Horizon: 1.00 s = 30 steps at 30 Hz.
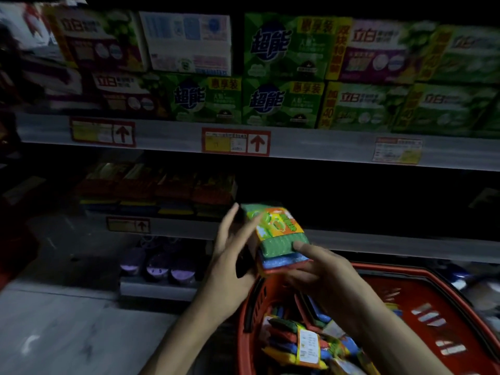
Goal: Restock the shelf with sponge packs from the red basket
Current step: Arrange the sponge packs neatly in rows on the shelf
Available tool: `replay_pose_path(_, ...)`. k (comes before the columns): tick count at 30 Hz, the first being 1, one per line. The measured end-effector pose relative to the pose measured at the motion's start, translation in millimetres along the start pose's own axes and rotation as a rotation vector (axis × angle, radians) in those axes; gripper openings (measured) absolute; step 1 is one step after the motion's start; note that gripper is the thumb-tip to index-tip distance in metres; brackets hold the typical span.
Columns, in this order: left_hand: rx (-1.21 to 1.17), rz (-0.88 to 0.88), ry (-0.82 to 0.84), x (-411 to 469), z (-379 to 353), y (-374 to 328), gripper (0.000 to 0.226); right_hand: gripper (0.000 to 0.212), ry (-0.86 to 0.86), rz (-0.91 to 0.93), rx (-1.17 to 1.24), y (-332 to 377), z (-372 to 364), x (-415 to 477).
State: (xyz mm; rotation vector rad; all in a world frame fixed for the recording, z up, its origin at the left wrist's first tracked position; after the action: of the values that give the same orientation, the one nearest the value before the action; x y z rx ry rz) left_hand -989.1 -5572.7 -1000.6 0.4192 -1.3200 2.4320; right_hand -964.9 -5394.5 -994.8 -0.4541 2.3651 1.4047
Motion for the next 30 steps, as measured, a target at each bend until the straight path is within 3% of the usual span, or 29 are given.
replay_pose_path(2, -0.053, 0.122, -0.031, 0, -2, 9, 0.096, 0.031, -0.038, 0.11, 0.104, 4, 5, 8)
replay_pose_path(5, -0.209, 0.302, -0.047, 0, -5, 16, 0.069, 0.045, -0.143, 0.253, 0.034, 7, 10, 20)
replay_pose_path(9, -0.286, 0.414, 0.017, 5, -14, 16, 0.048, 0.038, -0.269, 0.367, -0.019, 10, 10, 42)
replay_pose_path(13, -0.366, 0.507, 0.008, 12, -23, 23, 0.055, 0.025, -0.297, 0.473, -0.09, 12, -4, 59)
replay_pose_path(19, -0.345, 0.551, -0.053, 24, -21, 36, 0.058, 0.022, -0.398, 0.579, -0.255, 18, -10, 75)
replay_pose_path(23, -0.339, 0.561, -0.097, 30, -18, 40, 0.057, 0.025, -0.502, 0.536, -0.339, 10, -5, 92)
replay_pose_path(27, -0.352, 0.59, -0.131, 31, -19, 40, 0.058, 0.009, -0.568, 0.522, -0.399, 6, -6, 96)
replay_pose_path(30, -0.369, 0.619, -0.158, 30, -18, 42, 0.059, 0.021, -0.591, 0.522, -0.441, 5, -11, 94)
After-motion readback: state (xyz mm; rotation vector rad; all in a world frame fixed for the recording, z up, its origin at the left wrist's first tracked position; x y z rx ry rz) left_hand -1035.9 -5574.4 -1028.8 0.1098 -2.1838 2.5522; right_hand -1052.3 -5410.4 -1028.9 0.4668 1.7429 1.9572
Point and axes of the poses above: each hand's wrist, its own x-axis towards the middle knuckle, its own z-axis out of the back of the hand, y = z × x, the point moved 6 cm from there along x, towards the middle knuckle, and after that the axes turned 7 degrees about x, right-handed, at the moved point
